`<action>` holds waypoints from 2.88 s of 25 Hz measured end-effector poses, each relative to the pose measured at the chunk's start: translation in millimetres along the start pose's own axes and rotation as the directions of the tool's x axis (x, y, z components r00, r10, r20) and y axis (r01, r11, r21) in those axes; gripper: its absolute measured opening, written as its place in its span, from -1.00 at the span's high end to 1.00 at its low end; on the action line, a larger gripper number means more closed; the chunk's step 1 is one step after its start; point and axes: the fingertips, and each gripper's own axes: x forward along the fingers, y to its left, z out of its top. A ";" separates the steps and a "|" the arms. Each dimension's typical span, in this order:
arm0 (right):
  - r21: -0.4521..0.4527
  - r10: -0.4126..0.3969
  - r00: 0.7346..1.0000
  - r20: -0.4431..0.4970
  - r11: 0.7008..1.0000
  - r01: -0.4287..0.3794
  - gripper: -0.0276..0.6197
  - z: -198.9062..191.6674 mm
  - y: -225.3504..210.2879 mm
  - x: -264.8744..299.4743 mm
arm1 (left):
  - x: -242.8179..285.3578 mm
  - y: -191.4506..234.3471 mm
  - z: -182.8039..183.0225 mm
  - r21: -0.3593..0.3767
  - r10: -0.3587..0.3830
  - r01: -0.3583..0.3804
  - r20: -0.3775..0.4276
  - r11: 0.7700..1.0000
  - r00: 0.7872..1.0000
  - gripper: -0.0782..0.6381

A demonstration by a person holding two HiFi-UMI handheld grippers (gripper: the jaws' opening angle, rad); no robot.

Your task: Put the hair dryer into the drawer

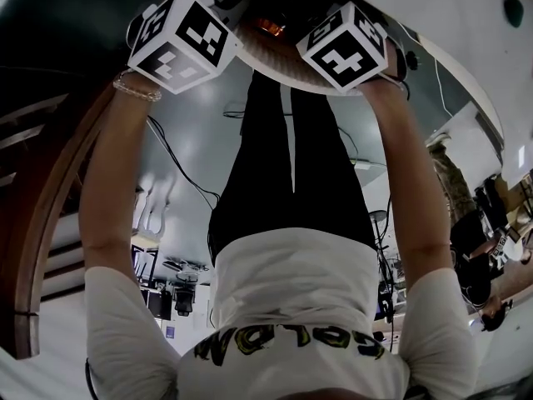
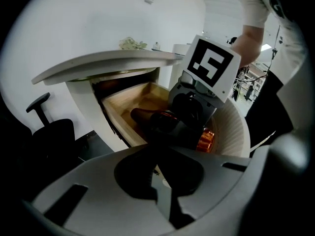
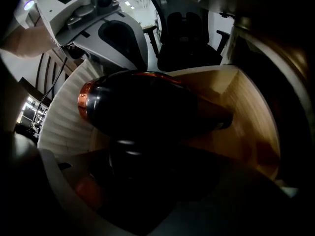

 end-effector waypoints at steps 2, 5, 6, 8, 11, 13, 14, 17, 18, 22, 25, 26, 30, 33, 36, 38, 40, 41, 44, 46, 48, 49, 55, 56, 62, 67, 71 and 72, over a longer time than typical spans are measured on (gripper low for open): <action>-0.013 -0.017 1.000 -0.026 1.000 0.016 0.06 1.0 -1.2 2.9 | 1.1 1.1 -2.9 -0.001 -0.001 0.001 -0.007 1.000 1.000 0.75; -0.024 -0.026 0.997 -0.068 0.999 0.024 0.05 0.4 -0.3 5.9 | 4.1 0.4 -6.5 -0.003 -0.003 0.003 -0.020 1.000 1.000 0.75; -0.026 -0.029 0.996 -0.080 0.999 0.027 0.05 -0.8 -0.7 6.6 | 6.0 -0.1 -6.6 -0.001 -0.003 0.003 -0.023 1.000 1.000 0.75; -0.031 -0.051 0.994 -0.095 0.998 0.048 0.05 -3.4 -4.9 8.9 | 10.1 -0.8 -5.6 0.009 0.000 0.000 -0.031 1.000 1.000 0.75; -0.036 -0.088 0.991 -0.105 0.996 0.085 0.05 -2.8 -9.7 13.1 | 13.4 -1.4 -5.8 0.029 0.003 -0.002 -0.041 1.000 0.999 0.75; -0.041 -0.105 0.988 -0.116 0.994 0.101 0.05 -2.1 -10.9 15.5 | 13.1 -1.7 -5.8 0.022 -0.001 0.002 -0.042 1.000 0.999 0.75; -0.045 -0.113 0.986 -0.121 0.993 0.108 0.05 -2.1 -11.5 16.5 | 12.9 -1.7 -5.8 0.019 -0.002 0.003 -0.040 1.000 0.999 0.75; -0.056 -0.132 0.982 -0.131 0.990 0.126 0.05 -3.1 -12.5 19.0 | 12.5 -2.1 -6.1 0.013 -0.002 0.003 -0.040 1.000 0.999 0.75; -0.059 -0.138 0.981 -0.135 0.990 0.132 0.05 -3.4 -13.0 19.7 | 12.9 -1.7 -6.2 0.016 0.001 0.000 -0.039 1.000 0.999 0.75; -0.067 -0.160 0.975 -0.153 0.986 0.151 0.04 -5.1 -14.0 23.1 | 13.5 -1.4 -6.9 0.011 0.005 -0.004 -0.036 1.000 0.999 0.75; -0.081 -0.188 0.969 -0.162 0.981 0.177 0.04 -8.0 -18.4 26.5 | 12.6 -1.7 -6.1 -0.010 0.001 -0.002 -0.031 1.000 1.000 0.75; -0.083 -0.193 0.967 -0.164 0.980 0.182 0.04 -8.5 -19.3 27.0 | 12.5 -1.7 -5.7 -0.013 0.001 -0.002 -0.031 1.000 1.000 0.75; -0.069 -0.177 0.970 -0.166 0.983 0.168 0.03 -7.9 -16.4 26.1 | 12.7 -1.4 -4.3 -0.028 0.000 -0.001 -0.025 1.000 1.000 0.75; -0.072 -0.179 0.968 -0.174 0.983 0.169 0.02 -9.3 -17.0 26.9 | 12.1 -1.0 -3.0 -0.038 0.001 -0.001 -0.022 0.999 1.000 0.75; -0.075 -0.183 0.966 -0.180 0.982 0.172 0.00 -8.5 -17.7 27.2 | 10.5 -0.2 -1.8 -0.023 0.005 -0.006 -0.031 1.000 0.999 0.75; -0.082 -0.187 0.964 -0.187 0.981 0.175 0.00 -8.5 -18.1 28.1 | 10.1 -0.1 -1.3 -0.018 0.006 -0.006 -0.033 1.000 0.999 0.75; -0.086 -0.190 0.963 -0.192 0.980 0.177 -0.01 -8.4 -18.0 29.0 | 9.8 0.0 -1.5 -0.022 0.006 -0.007 -0.032 1.000 0.999 0.75; -0.085 -0.190 0.963 -0.191 0.981 0.176 -0.02 -7.7 -18.1 28.7 | 9.4 0.4 -1.7 -0.024 0.008 -0.008 -0.033 1.000 0.999 0.75; -0.074 -0.190 0.967 -0.172 0.981 0.179 -0.04 -4.2 -19.6 21.7 | 7.2 3.4 0.5 -0.013 0.022 -0.023 -0.046 1.000 0.999 0.75; -0.057 -0.180 0.971 -0.154 0.983 0.173 -0.04 -3.3 -20.0 14.5 | 4.6 5.3 5.6 -0.015 0.034 -0.034 -0.040 0.999 0.999 0.75; -0.032 -0.160 0.978 -0.136 0.987 0.157 -0.04 -3.3 -19.9 7.4 | 1.8 6.9 11.2 -0.028 0.053 -0.054 -0.021 0.998 0.998 0.75; -0.023 -0.152 0.980 -0.127 0.988 0.150 -0.04 -2.9 -20.1 3.3 | -1.1 7.0 13.8 -0.038 0.065 -0.065 -0.017 0.997 0.998 0.75; 0.028 -0.114 0.992 -0.046 0.993 0.116 0.01 -1.1 3.0 -50.9 | -49.3 -15.6 40.0 -0.149 0.147 -0.139 0.047 0.979 0.988 0.75; 0.038 -0.113 0.993 -0.022 0.993 0.114 0.04 1.9 5.0 -62.8 | -59.0 -18.4 46.2 -0.183 0.161 -0.146 0.070 0.972 0.984 0.75; 0.142 -0.101 0.980 0.170 0.987 0.077 0.23 11.5 20.3 -143.1 | -121.9 -41.6 92.2 -0.378 0.245 -0.150 0.218 0.914 0.945 0.75; 0.218 -0.151 0.906 0.396 0.974 0.067 0.35 33.3 14.5 -236.0 | -186.5 -43.9 147.6 -0.435 0.352 -0.188 0.334 0.880 0.874 0.75; 0.243 -0.225 0.815 0.535 0.964 0.106 0.44 49.0 12.8 -316.1 | -242.3 -50.9 194.2 -0.444 0.426 -0.227 0.422 0.867 0.800 0.75; 0.248 -0.240 0.790 0.564 0.962 0.115 0.45 52.8 13.4 -335.5 | -256.0 -53.8 205.7 -0.445 0.444 -0.239 0.443 0.863 0.779 0.75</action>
